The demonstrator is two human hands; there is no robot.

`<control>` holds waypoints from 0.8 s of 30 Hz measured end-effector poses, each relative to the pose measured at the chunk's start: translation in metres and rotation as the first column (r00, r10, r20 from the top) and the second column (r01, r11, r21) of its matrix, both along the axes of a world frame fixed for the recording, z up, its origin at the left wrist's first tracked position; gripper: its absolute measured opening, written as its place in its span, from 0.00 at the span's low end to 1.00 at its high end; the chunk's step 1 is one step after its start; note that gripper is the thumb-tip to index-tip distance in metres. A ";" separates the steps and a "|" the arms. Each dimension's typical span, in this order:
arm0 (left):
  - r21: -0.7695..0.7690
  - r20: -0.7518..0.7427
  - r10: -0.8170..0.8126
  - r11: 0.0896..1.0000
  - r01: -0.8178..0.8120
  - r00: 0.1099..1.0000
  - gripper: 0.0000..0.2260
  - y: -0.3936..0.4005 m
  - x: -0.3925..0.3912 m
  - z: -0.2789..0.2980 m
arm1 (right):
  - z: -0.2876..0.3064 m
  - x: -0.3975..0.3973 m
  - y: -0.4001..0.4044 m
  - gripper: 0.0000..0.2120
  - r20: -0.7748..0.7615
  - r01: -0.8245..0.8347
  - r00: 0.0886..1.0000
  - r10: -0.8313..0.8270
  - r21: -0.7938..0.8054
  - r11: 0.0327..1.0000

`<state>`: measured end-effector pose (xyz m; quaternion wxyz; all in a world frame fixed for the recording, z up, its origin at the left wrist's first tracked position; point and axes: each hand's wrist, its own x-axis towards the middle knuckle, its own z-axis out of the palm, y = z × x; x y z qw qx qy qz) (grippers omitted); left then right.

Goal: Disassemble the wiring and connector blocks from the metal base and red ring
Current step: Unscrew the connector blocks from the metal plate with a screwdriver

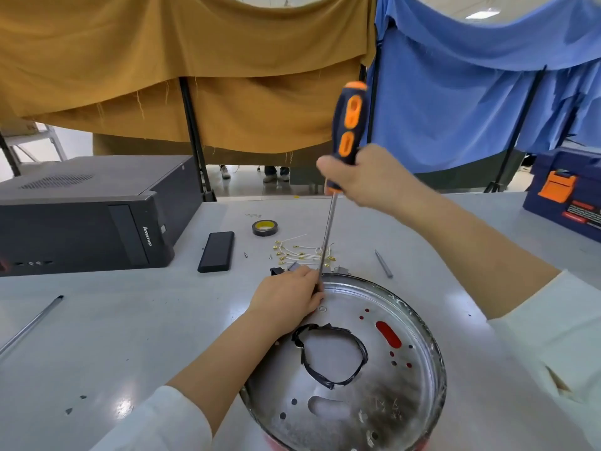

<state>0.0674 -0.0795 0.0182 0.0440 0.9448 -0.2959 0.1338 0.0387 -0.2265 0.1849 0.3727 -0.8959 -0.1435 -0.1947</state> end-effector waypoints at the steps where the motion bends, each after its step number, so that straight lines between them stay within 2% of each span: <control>1: 0.004 0.014 -0.002 1.000 0.002 1.000 0.10 0.000 0.000 0.000 | 0.007 -0.003 -0.005 0.16 0.021 -0.008 1.000 0.007 0.082 0.997; 2: 0.004 0.030 -0.006 1.000 0.006 1.000 0.10 0.000 0.000 -0.001 | 0.011 -0.007 -0.010 0.15 0.045 -0.025 0.999 0.018 0.167 0.986; 5: 0.003 0.065 -0.006 1.000 0.006 0.998 0.10 -0.001 0.002 -0.007 | -0.004 -0.017 -0.022 0.09 0.133 -0.075 0.990 0.043 0.247 0.966; 6: 0.021 0.083 -0.001 1.000 -0.001 0.997 0.11 -0.002 0.002 -0.008 | -0.016 -0.022 -0.024 0.05 0.087 -0.108 0.992 0.087 0.273 0.956; 8: 0.065 0.118 0.003 0.998 -0.011 0.993 0.12 -0.004 0.002 -0.009 | -0.046 -0.023 -0.026 0.08 -0.105 -0.170 0.967 0.232 0.413 0.895; 9: 0.073 0.122 0.002 0.997 -0.011 0.993 0.12 -0.005 0.002 -0.009 | -0.062 -0.020 -0.026 0.07 -0.168 -0.165 0.951 0.259 0.434 0.886; 12: 0.071 0.117 -0.008 0.998 0.000 0.993 0.12 -0.004 0.002 -0.008 | -0.099 -0.012 -0.028 0.06 -0.257 -0.029 0.955 0.152 0.426 0.904; 13: 0.071 0.119 -0.008 0.997 -0.001 0.993 0.12 -0.003 0.002 -0.008 | -0.110 -0.008 -0.029 0.07 -0.202 0.011 0.978 0.048 0.280 0.960; 14: 0.072 0.125 -0.006 0.997 -0.003 0.992 0.12 -0.003 0.002 -0.008 | -0.121 -0.006 -0.033 0.07 -0.199 0.025 0.980 0.025 0.246 0.969; 15: 0.078 0.134 -0.007 0.997 -0.004 0.991 0.13 -0.003 0.002 -0.009 | -0.130 -0.002 -0.038 0.09 -0.175 -0.001 0.984 0.025 0.135 0.991; 18: 0.112 0.155 -0.009 0.994 -0.009 0.988 0.14 -0.004 0.001 -0.009 | -0.145 0.003 -0.043 0.13 -0.273 -0.022 0.962 -0.017 -0.138 0.990; 20: 0.134 0.169 0.009 0.990 -0.032 0.986 0.14 -0.005 0.002 -0.010 | -0.149 0.003 -0.040 0.12 -0.277 -0.070 0.961 0.007 -0.217 0.974; 24: 0.153 0.207 0.029 0.986 -0.062 0.978 0.15 -0.006 0.000 -0.010 | -0.153 0.004 -0.039 0.15 -0.266 -0.062 0.964 -0.022 -0.303 0.951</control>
